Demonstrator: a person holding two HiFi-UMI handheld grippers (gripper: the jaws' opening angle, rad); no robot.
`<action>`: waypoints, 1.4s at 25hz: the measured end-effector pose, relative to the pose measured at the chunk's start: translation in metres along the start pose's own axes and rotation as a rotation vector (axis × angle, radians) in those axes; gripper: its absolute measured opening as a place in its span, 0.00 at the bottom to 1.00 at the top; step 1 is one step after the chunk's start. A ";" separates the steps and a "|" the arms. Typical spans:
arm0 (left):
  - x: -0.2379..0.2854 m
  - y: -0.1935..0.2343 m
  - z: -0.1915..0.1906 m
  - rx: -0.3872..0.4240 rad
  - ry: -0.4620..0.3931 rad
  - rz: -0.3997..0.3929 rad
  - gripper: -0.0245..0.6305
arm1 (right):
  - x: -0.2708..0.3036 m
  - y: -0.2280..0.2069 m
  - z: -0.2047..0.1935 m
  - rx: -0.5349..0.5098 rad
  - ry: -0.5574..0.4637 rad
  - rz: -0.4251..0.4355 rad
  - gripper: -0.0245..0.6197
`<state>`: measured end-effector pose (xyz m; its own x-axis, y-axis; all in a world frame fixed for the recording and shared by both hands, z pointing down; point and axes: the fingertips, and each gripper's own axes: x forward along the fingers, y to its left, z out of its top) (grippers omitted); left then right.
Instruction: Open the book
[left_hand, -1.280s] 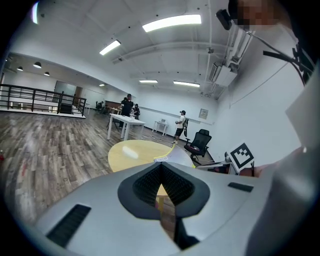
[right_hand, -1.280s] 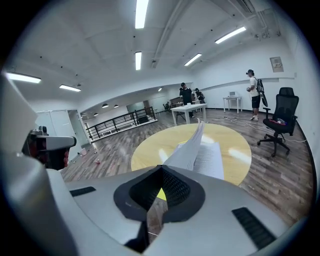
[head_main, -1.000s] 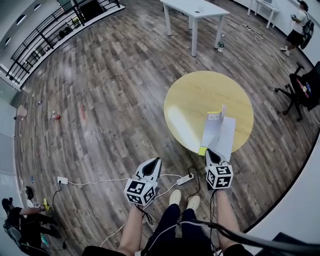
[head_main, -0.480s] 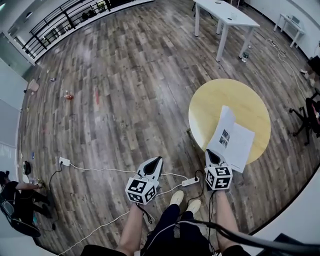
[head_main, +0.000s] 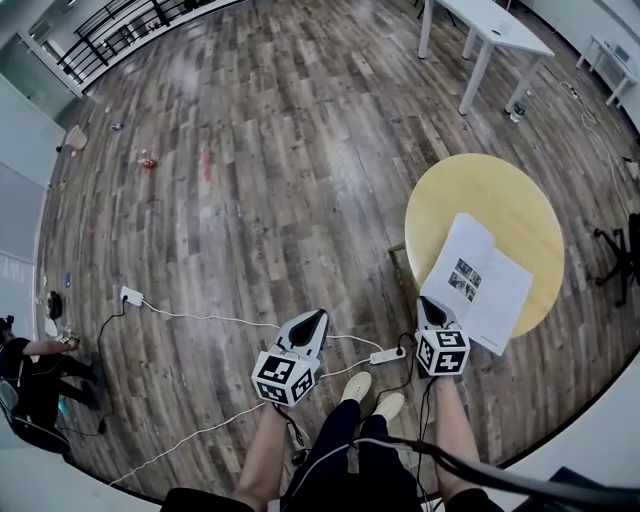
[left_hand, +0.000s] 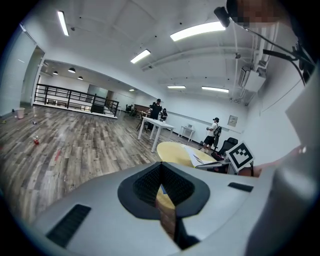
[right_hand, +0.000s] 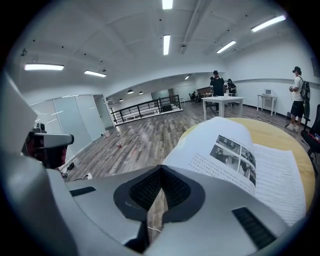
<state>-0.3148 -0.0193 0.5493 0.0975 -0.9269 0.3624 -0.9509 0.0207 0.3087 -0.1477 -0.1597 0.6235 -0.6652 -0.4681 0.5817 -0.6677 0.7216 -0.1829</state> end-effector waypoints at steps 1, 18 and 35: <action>0.001 0.004 -0.003 -0.006 0.004 0.002 0.04 | 0.004 0.001 -0.003 -0.002 0.008 0.001 0.04; 0.033 0.020 -0.057 -0.074 0.088 -0.009 0.04 | 0.062 -0.007 -0.051 0.002 0.114 0.019 0.04; 0.038 0.012 -0.067 -0.071 0.113 -0.022 0.04 | 0.070 0.000 -0.063 0.014 0.090 0.049 0.19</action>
<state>-0.3023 -0.0292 0.6256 0.1542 -0.8796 0.4500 -0.9253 0.0311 0.3780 -0.1730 -0.1604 0.7137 -0.6651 -0.3840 0.6404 -0.6399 0.7352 -0.2238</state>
